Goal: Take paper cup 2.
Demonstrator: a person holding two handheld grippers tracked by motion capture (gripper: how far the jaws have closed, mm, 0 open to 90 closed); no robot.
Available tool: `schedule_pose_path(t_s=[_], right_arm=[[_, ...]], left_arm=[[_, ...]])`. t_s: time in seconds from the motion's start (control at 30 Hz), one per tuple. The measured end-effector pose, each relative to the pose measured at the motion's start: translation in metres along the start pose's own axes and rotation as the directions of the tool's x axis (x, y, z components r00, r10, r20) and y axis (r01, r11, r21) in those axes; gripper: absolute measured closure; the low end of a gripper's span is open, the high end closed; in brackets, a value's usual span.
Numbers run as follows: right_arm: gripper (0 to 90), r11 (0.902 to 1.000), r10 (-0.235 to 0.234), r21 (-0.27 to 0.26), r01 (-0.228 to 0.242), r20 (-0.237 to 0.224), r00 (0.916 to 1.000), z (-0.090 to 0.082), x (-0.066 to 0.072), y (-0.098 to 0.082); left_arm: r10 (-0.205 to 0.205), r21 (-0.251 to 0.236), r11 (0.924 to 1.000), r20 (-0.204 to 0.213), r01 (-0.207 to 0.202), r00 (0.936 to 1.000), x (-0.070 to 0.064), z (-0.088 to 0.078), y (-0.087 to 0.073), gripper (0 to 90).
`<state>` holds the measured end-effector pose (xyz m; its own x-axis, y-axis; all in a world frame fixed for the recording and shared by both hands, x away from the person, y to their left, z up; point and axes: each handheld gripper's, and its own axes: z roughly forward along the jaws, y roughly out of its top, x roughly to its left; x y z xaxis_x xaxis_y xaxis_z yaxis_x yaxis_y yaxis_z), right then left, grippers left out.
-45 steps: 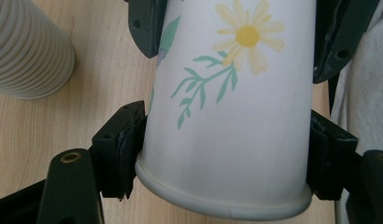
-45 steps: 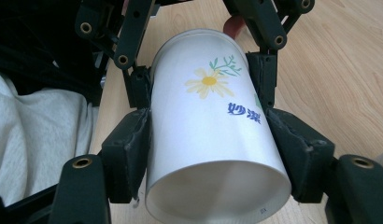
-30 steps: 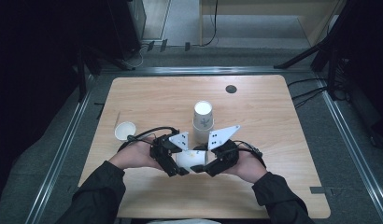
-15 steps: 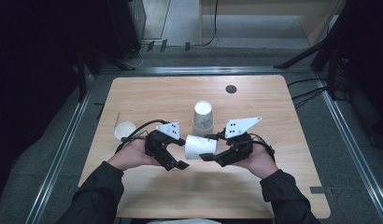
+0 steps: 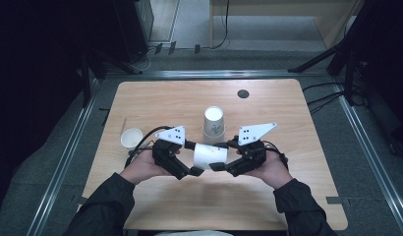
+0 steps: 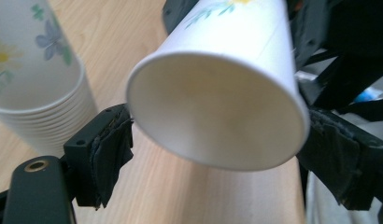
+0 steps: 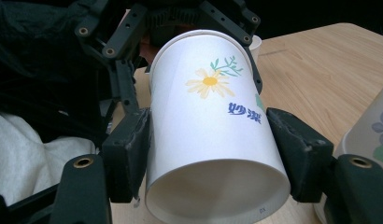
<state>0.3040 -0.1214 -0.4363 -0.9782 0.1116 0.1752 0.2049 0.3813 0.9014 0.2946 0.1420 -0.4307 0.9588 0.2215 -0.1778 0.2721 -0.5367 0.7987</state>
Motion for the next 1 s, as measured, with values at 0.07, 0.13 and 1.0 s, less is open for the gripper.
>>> schedule_pose_path(t_s=[0.07,0.13,1.0], right_arm=[[33.9,1.0000,0.005,-0.008,-0.005,-0.011,0.9999,0.000,0.000,0.000],[33.9,0.9999,0.007,-0.013,-0.007,-0.022,0.9997,0.001,-0.001,0.000],[25.9,0.9971,-0.009,0.076,0.009,-0.002,1.0000,0.008,0.002,-0.003]], left_arm=[[0.006,-0.012,0.9999,-0.007,-0.006,1.0000,-0.002,0.000,0.000,13.3],[0.009,-0.023,0.9997,0.001,-0.009,1.0000,-0.002,0.000,0.000,14.3],[0.082,0.056,0.9952,-0.019,-0.080,0.9965,-0.003,-0.018,0.006,25.8]])
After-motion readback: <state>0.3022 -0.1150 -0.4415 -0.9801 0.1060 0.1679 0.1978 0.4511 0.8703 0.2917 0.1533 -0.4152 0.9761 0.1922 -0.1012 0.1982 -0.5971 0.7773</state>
